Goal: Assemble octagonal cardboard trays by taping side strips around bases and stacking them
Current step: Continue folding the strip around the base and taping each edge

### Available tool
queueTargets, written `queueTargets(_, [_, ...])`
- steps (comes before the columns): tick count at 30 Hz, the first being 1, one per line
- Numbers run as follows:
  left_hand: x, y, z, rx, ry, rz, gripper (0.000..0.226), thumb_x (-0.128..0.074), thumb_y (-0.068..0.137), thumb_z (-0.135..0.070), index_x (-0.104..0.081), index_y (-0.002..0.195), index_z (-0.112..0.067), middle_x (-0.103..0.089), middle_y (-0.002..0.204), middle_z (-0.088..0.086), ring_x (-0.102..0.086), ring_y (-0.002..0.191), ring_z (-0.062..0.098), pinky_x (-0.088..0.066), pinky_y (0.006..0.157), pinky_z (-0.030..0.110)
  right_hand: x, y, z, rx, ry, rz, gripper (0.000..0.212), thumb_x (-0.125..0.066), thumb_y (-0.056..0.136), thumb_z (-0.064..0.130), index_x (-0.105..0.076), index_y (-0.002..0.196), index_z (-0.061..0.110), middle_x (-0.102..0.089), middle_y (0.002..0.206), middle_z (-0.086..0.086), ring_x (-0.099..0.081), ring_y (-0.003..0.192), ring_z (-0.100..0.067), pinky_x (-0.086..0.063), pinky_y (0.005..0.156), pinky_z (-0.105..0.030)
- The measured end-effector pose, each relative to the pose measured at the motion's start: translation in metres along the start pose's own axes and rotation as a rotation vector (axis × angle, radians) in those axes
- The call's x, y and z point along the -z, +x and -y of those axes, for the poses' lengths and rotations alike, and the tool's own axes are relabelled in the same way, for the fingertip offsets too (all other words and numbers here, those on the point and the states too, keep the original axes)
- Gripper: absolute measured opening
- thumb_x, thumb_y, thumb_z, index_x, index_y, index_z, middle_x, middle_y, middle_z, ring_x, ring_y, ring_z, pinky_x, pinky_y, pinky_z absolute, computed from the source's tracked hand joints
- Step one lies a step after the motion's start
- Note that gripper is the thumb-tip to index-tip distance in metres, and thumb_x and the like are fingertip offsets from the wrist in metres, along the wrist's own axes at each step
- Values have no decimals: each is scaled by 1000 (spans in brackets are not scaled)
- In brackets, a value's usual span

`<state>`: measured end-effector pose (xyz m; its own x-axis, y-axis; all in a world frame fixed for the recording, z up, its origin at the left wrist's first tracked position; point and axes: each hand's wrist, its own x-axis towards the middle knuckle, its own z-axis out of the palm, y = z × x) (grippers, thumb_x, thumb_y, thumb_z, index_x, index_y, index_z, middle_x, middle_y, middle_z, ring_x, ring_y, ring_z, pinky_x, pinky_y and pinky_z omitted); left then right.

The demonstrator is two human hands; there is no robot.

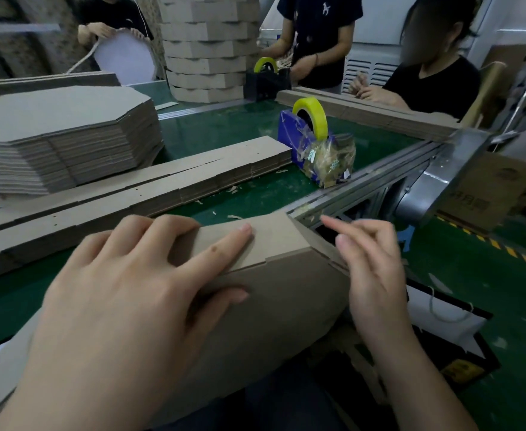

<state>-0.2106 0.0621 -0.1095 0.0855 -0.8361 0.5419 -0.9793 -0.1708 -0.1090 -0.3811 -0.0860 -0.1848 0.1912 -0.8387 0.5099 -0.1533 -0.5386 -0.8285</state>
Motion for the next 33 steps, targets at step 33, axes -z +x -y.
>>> queueTargets(33, [10,28,-16,-136,-205,108,40,-40,86,-54,-72,106,-41,-68,102,-6,-65,86,23,-54,66,40,-3,32,32,87,66,376,21,-60,85,28,-74,95,16,-70,93,7,-62,93,-1,-44,80,-11])
